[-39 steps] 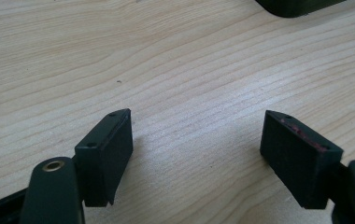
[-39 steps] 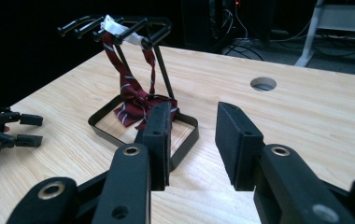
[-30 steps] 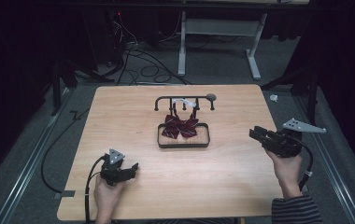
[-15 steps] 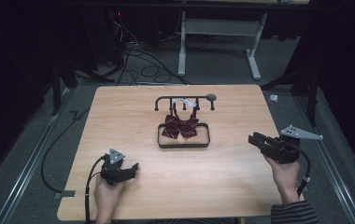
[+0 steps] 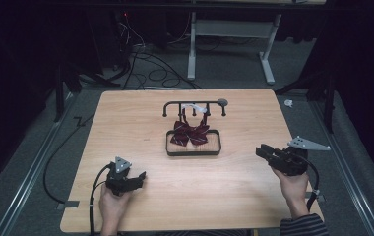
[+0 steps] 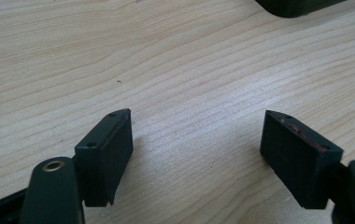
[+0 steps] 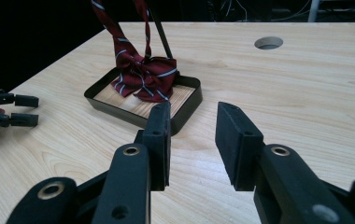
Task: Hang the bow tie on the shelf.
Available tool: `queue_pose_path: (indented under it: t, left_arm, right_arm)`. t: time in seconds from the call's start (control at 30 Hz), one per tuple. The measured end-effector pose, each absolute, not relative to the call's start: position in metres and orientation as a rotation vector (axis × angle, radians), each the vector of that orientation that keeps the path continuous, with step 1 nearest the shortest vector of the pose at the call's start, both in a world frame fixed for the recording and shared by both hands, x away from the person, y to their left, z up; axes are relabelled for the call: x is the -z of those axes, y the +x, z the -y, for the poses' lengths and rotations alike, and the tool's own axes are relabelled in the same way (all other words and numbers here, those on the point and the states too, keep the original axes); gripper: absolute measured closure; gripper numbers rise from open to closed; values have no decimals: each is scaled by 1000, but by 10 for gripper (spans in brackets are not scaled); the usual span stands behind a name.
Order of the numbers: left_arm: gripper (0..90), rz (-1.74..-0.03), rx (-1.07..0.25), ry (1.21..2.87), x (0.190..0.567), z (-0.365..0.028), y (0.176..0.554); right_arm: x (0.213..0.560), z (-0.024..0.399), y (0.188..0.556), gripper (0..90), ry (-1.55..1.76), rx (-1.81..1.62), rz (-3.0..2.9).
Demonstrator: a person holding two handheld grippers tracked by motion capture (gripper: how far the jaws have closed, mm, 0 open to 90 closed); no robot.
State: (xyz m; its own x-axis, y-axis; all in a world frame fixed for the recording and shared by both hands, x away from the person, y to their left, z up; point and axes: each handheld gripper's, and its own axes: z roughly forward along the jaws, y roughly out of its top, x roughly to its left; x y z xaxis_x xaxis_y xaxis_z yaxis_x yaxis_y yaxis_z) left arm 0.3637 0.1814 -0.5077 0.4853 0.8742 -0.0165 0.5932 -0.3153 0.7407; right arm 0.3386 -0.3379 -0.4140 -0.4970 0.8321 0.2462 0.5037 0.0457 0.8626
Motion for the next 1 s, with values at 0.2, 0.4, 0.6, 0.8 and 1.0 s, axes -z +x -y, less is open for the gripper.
queue_pose_path:
  t: [0.2,0.4,0.6,0.8,1.0]
  left_arm:
    - [259,-1207,-514,2033,508,-181,364]
    - [259,-1208,-514,2033,508,-181,364]
    - [259,-1208,-515,2032,508,-181,364]
    - [259,-1207,-514,2033,508,-181,364]
    - [259,-1208,-514,2033,508,-181,364]
  right_arm:
    - [422,333,339,677,1367,-1434,-2030]
    - [429,328,341,677,1379,-1424,-2043]
    - [437,324,344,677,1383,-1400,-2062]
    - [443,320,346,677,1387,-1376,-2073]
    - [450,319,348,677,1398,-1353,-2080]
